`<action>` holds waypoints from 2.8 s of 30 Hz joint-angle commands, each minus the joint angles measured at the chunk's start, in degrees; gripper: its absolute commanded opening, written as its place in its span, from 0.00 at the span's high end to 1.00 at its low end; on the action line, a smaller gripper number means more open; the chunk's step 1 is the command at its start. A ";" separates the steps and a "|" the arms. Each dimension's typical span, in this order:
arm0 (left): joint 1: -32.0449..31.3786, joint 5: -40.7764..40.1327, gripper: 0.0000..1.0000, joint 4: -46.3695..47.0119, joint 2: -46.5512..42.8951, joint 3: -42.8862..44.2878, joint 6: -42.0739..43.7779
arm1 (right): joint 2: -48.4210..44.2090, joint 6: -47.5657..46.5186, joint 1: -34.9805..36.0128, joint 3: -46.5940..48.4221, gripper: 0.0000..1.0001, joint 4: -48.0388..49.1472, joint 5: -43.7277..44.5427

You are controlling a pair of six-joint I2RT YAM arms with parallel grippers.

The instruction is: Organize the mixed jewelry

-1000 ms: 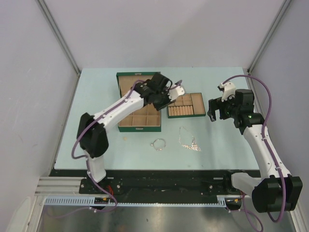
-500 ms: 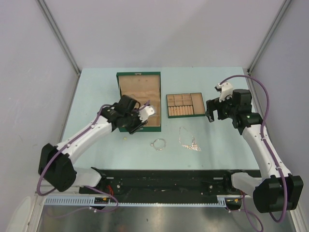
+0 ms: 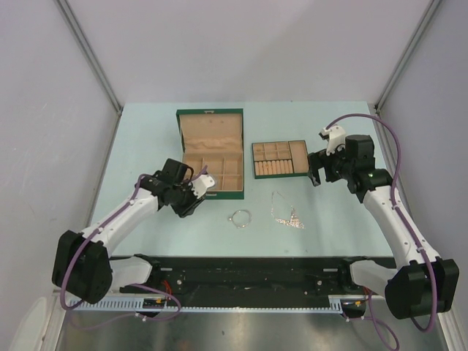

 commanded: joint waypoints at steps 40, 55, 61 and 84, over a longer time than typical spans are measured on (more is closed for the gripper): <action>5.18 1.06 0.56 15.38 12.07 -5.68 2.87 | -0.11 -0.79 0.34 0.10 0.00 0.94 0.67; 5.27 2.56 0.61 14.67 13.13 -5.76 3.23 | -0.38 -0.79 0.25 0.10 0.00 0.85 0.76; 5.27 2.82 0.69 14.58 11.63 -6.99 3.23 | -0.38 -0.79 0.08 0.10 0.00 0.85 0.67; -5.97 6.43 0.81 4.12 6.07 12.76 -3.88 | 0.15 -0.79 0.87 0.10 0.00 1.38 1.46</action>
